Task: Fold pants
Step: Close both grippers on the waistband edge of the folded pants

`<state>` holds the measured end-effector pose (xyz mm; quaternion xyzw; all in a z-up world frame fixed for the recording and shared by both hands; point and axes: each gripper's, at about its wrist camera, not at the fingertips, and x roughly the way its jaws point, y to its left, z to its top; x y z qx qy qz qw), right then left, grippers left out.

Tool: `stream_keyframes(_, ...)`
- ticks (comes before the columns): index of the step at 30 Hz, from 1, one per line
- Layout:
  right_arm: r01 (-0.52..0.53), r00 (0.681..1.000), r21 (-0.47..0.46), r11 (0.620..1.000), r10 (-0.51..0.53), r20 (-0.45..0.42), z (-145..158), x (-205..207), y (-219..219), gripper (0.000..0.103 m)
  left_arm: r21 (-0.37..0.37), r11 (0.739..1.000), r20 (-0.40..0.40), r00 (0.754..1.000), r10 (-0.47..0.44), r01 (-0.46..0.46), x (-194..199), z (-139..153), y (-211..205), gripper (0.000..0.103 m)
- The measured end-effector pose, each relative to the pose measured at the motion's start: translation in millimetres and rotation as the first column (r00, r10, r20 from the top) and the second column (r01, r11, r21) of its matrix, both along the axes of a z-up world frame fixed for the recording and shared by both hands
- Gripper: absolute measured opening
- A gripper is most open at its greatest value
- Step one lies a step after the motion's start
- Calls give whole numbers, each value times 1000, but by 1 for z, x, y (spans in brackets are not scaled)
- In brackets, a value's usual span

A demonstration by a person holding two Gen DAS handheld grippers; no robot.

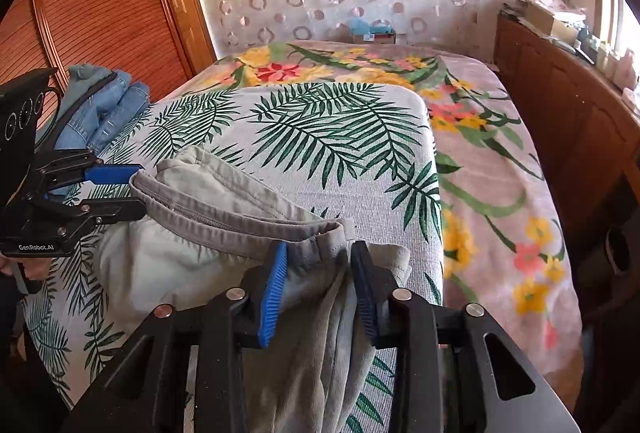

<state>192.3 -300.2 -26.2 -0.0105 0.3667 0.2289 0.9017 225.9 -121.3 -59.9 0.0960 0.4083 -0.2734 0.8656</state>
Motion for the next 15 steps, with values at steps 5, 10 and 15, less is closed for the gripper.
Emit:
stream_keyframes(5, -8, 1000, 18, 1000, 8, 7, 4, 3, -2, 7, 15, 999, -15, 999, -36, 36, 7, -2, -5, 34)
stream_keyframes(10, 34, 998, 35, 999, -36, 51, 10, -3, -8, 5, 21, 998, -15, 998, -61, 62, 9, -1, -10, 16)
stream_keyframes(15, 85, 995, 13, 996, -86, 51, 5, -3, -3, 5, -26, 999, 39, 999, -35, 36, 12, 17, -9, 10)
